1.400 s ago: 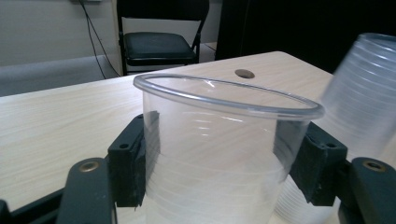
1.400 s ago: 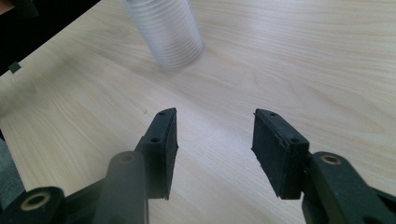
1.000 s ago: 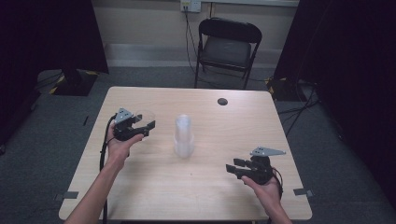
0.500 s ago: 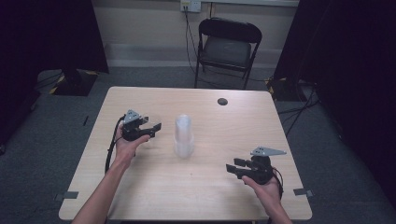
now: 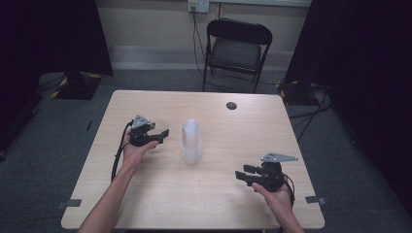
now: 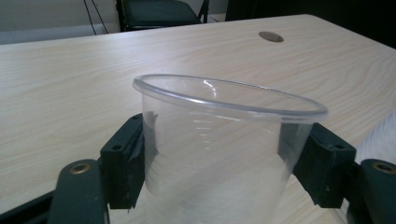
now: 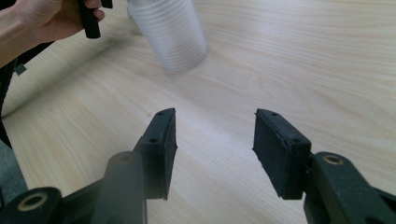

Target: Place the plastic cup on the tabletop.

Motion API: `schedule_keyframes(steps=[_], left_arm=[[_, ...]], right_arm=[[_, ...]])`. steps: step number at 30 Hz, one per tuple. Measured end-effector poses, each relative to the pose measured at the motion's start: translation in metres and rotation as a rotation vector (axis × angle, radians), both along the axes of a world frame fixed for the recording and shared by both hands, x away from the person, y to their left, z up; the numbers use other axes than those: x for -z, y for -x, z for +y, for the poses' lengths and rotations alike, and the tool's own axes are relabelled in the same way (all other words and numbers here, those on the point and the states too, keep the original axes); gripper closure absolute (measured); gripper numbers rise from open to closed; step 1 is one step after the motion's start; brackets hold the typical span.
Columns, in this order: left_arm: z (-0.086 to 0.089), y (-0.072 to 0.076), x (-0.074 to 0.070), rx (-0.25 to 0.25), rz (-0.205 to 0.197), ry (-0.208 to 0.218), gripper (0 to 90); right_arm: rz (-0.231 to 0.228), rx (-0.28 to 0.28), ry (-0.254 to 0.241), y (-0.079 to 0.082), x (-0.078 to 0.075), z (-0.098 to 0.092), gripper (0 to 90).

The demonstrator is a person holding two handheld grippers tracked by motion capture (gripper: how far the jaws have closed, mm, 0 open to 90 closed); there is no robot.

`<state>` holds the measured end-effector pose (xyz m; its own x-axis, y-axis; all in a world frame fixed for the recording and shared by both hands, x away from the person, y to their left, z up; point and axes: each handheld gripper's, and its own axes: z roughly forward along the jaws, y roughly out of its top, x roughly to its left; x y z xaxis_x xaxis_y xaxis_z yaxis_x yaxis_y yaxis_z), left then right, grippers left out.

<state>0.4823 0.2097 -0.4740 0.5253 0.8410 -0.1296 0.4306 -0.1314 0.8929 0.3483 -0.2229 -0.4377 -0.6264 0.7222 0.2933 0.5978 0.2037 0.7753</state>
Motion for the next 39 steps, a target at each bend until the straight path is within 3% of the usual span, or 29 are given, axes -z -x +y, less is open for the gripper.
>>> schedule_keyframes(steps=[9,13,18,25,31,39], left_arm=[[0.001,0.001,0.001,0.008,0.041,-0.009,22.6],[0.002,0.003,0.001,0.016,0.069,-0.035,19.3],[0.003,0.004,0.000,0.022,0.074,-0.033,16.2],[0.007,0.007,-0.001,0.026,0.105,-0.045,15.8],[0.004,0.013,-0.007,0.047,0.083,-0.075,15.8],[0.010,0.014,-0.007,0.043,0.129,-0.090,15.8]], right_arm=[[-0.001,-0.004,-0.002,0.000,0.000,0.000,49.4],[-0.003,-0.008,-0.002,0.000,0.000,0.001,49.4],[-0.004,-0.008,-0.003,0.001,0.000,0.002,49.4],[-0.002,-0.008,-0.006,0.001,0.000,0.001,49.6],[0.000,-0.008,-0.005,0.001,0.000,0.002,49.6],[-0.004,-0.011,-0.010,0.002,-0.001,0.002,49.6]])
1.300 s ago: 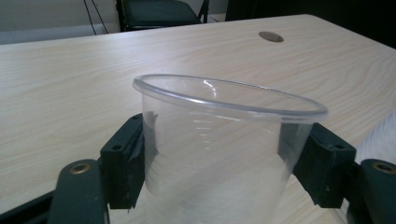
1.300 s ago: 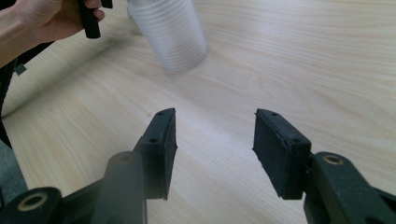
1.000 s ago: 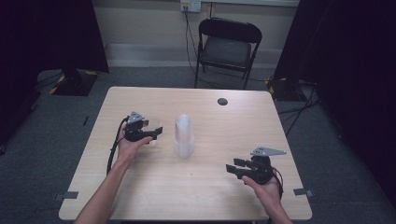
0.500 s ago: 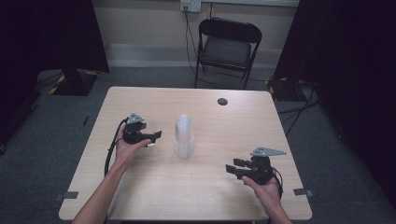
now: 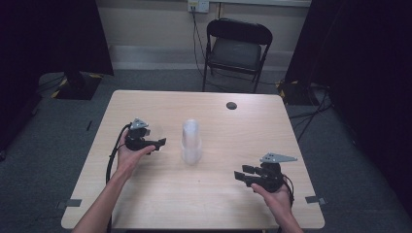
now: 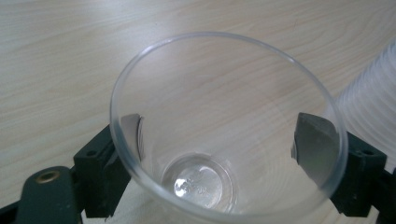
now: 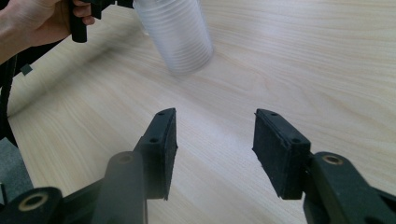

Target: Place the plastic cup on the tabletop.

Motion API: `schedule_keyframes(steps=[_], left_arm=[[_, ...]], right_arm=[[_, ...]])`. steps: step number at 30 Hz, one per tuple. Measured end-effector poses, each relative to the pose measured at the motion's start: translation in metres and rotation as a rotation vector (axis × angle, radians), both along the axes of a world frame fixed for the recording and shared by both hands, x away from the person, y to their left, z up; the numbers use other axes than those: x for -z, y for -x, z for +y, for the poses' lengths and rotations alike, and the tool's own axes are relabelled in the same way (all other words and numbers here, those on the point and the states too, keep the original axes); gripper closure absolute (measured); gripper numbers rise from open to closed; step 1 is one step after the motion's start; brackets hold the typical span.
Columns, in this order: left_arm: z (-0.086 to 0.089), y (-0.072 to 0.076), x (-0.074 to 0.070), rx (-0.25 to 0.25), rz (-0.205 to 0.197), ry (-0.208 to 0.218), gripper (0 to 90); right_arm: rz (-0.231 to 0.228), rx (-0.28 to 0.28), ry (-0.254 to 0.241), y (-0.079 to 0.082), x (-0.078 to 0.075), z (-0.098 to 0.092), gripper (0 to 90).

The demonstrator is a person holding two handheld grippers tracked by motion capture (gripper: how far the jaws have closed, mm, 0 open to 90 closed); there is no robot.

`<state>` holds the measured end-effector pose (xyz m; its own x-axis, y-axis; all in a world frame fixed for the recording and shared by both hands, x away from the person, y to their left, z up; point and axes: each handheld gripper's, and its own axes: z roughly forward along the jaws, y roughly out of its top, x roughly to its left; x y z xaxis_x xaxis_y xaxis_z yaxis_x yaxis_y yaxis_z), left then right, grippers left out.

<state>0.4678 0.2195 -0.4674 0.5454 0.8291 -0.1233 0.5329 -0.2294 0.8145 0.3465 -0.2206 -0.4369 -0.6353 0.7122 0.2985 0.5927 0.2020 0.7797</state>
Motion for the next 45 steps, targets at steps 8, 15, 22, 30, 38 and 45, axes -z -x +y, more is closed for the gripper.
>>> schedule_keyframes(steps=[8,15,22,30,38,45], left_arm=[[0.004,0.011,-0.004,-0.019,0.000,-0.012,16.0],[0.006,0.024,-0.007,-0.010,-0.014,-0.065,15.8],[0.019,0.040,-0.009,-0.017,-0.021,-0.057,15.9],[0.031,0.062,-0.013,-0.029,-0.020,-0.007,15.9],[0.037,0.084,-0.021,-0.004,-0.016,-0.015,16.9],[0.039,0.108,-0.024,0.020,-0.017,-0.028,16.9]], right_arm=[[-0.003,0.004,-0.002,0.000,-0.001,-0.002,49.6],[0.001,0.001,-0.001,0.000,0.000,-0.001,49.6],[-0.004,0.006,-0.006,0.001,-0.001,-0.002,49.6],[-0.012,0.016,-0.006,0.001,0.000,-0.003,48.2],[-0.021,0.032,-0.006,0.001,0.001,-0.006,43.7],[-0.018,0.035,0.002,0.000,0.003,-0.008,42.1]])
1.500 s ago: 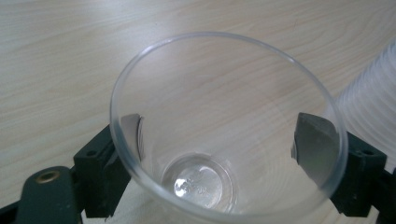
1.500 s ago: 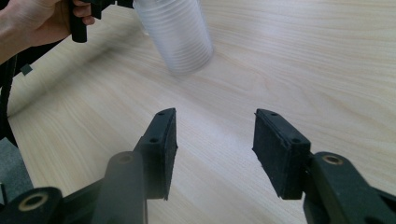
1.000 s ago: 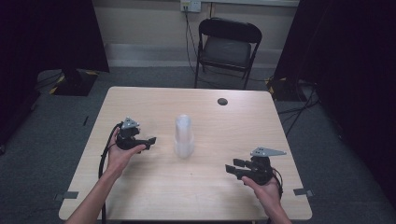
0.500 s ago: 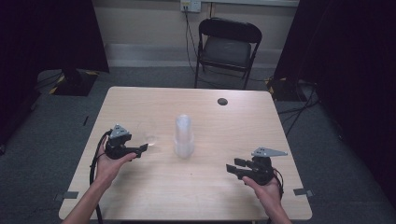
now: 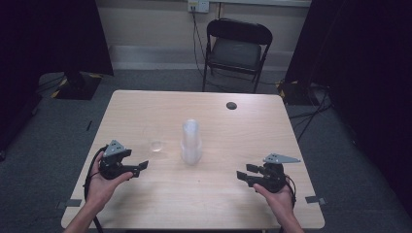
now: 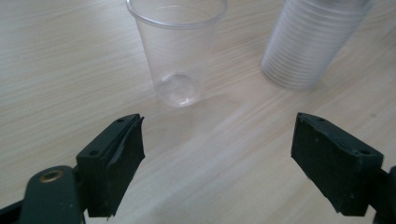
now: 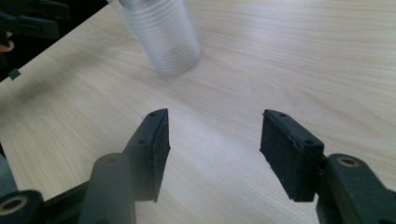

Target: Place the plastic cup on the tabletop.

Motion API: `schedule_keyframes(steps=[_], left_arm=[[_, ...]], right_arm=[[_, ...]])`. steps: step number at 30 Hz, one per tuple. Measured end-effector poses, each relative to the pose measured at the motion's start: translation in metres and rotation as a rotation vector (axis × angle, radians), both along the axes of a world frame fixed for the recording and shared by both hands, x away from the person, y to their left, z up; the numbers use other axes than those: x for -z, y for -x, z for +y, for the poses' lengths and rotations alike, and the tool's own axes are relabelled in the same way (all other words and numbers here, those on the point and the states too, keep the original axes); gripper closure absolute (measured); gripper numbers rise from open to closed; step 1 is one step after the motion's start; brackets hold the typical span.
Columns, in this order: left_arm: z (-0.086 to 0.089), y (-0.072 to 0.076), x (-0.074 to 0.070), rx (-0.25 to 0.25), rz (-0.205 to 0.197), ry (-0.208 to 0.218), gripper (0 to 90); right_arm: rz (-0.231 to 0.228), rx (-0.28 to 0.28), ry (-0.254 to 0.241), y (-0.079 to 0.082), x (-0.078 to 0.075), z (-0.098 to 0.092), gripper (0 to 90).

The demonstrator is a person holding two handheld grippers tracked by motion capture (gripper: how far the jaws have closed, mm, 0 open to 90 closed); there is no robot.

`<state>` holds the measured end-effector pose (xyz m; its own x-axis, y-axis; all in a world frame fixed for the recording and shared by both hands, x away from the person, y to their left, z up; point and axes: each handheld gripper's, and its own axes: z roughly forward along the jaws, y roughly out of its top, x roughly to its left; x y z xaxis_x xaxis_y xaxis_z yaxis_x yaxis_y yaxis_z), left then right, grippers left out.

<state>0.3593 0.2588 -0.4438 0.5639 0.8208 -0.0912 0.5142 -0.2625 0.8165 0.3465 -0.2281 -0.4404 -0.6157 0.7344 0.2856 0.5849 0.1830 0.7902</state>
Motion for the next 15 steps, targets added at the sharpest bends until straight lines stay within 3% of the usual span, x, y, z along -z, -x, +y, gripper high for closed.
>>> schedule_keyframes(steps=[4,6,9,13,15], left_arm=[[0.001,0.015,0.001,-0.024,-0.002,0.004,16.9],[0.000,0.023,0.000,-0.003,-0.002,-0.015,16.9],[-0.001,0.036,0.000,-0.013,0.010,-0.022,16.9],[-0.002,0.047,0.013,-0.017,0.034,-0.015,16.9],[-0.003,0.054,0.019,-0.042,0.026,0.004,18.3]], right_arm=[[0.005,0.005,0.002,0.000,0.001,-0.001,41.8],[0.004,0.009,0.003,0.000,0.002,-0.002,41.7],[0.010,0.015,0.003,0.001,0.004,-0.004,40.9],[0.012,0.023,0.011,0.001,0.007,-0.006,39.8],[0.001,0.045,0.027,0.002,0.007,-0.006,36.2]])
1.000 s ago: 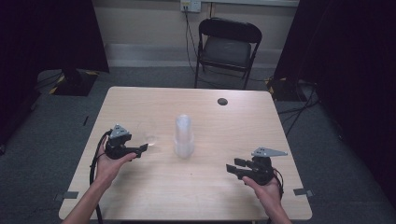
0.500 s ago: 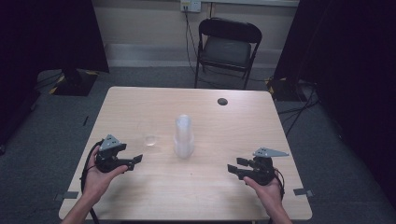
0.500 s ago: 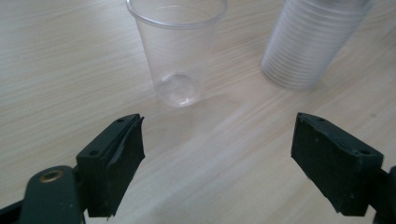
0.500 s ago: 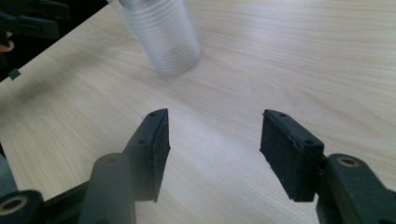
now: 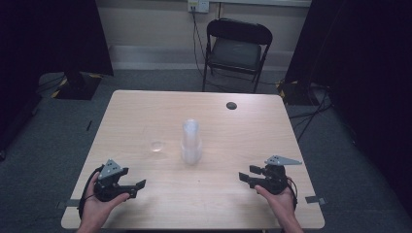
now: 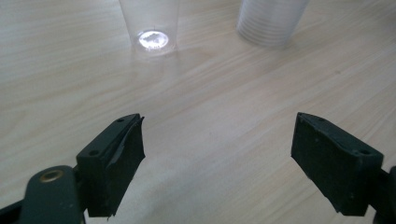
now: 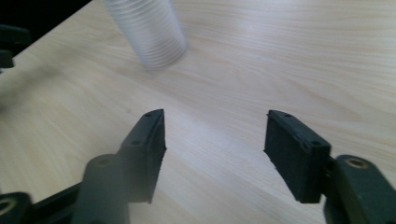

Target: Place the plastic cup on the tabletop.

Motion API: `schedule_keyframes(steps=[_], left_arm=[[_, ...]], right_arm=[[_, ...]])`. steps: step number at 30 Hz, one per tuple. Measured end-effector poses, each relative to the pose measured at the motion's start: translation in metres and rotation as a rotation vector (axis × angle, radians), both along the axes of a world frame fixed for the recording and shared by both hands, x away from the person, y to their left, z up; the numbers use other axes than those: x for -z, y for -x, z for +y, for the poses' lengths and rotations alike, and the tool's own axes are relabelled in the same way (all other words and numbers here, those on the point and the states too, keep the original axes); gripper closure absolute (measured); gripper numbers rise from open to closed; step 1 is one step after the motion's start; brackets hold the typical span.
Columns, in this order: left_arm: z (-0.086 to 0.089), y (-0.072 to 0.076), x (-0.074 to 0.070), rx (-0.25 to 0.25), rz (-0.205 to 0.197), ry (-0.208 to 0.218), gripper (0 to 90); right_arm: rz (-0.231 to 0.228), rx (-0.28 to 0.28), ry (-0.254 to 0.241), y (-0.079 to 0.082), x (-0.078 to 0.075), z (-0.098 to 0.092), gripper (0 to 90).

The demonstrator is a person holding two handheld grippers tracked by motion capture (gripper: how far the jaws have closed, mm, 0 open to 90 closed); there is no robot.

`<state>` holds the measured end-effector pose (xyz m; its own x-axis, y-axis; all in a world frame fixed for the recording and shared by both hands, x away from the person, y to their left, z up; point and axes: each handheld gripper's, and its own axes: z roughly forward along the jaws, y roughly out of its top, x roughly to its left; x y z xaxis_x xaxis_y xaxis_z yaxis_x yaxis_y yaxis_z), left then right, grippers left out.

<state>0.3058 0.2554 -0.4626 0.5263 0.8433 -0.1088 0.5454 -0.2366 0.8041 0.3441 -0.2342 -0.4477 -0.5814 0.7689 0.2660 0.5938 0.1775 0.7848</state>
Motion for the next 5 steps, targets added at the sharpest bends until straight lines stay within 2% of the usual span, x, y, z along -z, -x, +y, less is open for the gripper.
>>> schedule_keyframes(steps=[1,4,5], left_arm=[[-0.0007,0.0010,0.0003,0.003,0.005,-0.003,19.3],[-0.0050,0.0016,0.0004,0.002,-0.029,-0.026,19.3],[-0.0057,0.0004,0.0004,0.012,-0.030,-0.025,19.3]], right_arm=[[-0.005,0.004,0.007,0.0004,0.0005,0.0000,35.6],[-0.008,0.019,0.020,0.0004,0.0024,0.0007,29.2],[-0.002,0.021,0.020,-0.0002,0.0037,0.0009,28.2]])
